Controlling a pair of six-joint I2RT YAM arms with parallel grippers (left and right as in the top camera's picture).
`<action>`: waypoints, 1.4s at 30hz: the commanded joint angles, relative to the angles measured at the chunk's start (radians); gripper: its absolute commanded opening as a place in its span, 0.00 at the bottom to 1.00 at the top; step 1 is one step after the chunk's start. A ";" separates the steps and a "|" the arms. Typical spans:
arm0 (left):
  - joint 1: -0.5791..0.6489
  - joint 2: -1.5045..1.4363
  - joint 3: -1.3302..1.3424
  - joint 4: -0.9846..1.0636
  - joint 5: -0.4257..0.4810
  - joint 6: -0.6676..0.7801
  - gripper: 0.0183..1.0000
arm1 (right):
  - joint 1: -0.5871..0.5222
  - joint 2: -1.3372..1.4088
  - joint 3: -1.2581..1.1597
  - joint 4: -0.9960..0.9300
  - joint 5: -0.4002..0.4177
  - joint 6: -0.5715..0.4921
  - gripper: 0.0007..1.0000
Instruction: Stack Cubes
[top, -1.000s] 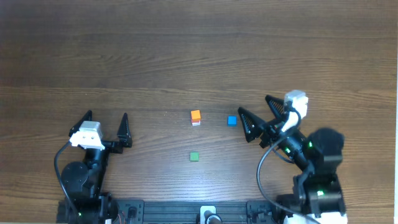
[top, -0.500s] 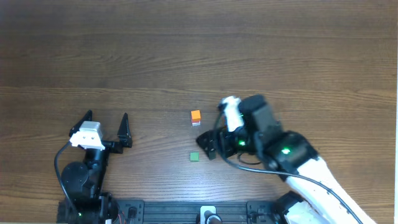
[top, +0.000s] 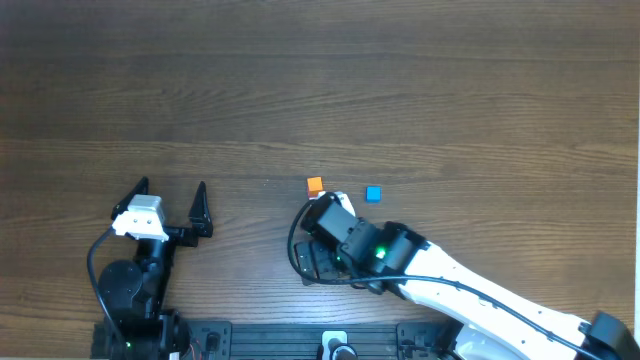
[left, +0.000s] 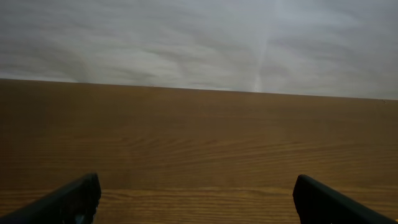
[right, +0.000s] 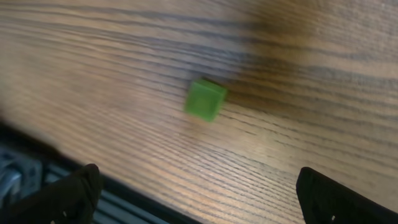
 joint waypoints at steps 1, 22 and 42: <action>0.005 -0.008 -0.006 0.002 0.010 0.019 1.00 | 0.043 0.077 0.032 -0.003 0.104 0.156 0.99; 0.005 -0.008 -0.006 0.002 0.009 0.019 1.00 | 0.146 0.383 0.143 -0.005 0.202 0.458 0.97; 0.005 -0.008 -0.006 0.002 0.009 0.019 1.00 | 0.146 0.457 0.143 0.049 0.221 0.457 0.87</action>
